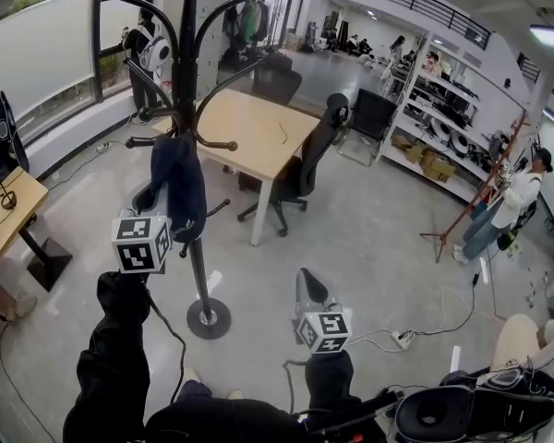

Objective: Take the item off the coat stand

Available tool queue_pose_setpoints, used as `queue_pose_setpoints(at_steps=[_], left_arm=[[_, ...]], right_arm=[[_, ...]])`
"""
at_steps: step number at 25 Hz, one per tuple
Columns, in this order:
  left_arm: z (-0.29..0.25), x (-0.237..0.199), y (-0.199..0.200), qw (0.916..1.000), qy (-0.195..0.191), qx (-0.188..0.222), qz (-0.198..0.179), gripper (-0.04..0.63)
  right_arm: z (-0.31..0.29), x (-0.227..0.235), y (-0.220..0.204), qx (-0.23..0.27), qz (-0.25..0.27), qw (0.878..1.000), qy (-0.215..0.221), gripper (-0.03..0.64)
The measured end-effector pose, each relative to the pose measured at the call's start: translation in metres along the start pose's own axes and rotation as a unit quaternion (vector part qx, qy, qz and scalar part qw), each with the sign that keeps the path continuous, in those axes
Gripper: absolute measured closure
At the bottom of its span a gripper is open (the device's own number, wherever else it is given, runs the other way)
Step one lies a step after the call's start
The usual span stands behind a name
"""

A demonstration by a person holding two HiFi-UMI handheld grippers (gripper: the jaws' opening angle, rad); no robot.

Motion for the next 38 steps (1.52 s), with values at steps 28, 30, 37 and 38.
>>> queue_pose_setpoints(at_steps=[28,30,37,38], left_arm=[[0.013,0.006,0.055,0.9997,-0.007,0.021,-0.011,0.555],[0.013,0.007,0.060,0.9996,-0.006,0.022,-0.014,0.555],[0.018,0.006,0.072,0.9996,-0.005,0.023,-0.015,0.555],[0.019,0.005,0.074,0.9996,-0.004,0.024,-0.016,0.555]], right_arm=[[0.012,0.010,0.008,0.002,-0.012,1.000,0.000,0.615],[0.014,0.011,0.007,0.000,-0.014,1.000,-0.001,0.615],[0.020,0.010,0.009,-0.001,-0.017,1.000,0.001,0.615],[0.020,0.010,0.009,-0.001,-0.017,1.000,0.001,0.615]])
Point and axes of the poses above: the fingertips, and each gripper's own axes: z backward along the fingers, x to its right, y out of its top, the point moved 7 cm from there along z, backward along the fingers, and after that the axes turned 12 degrees about -z, right-handed, at the moved point
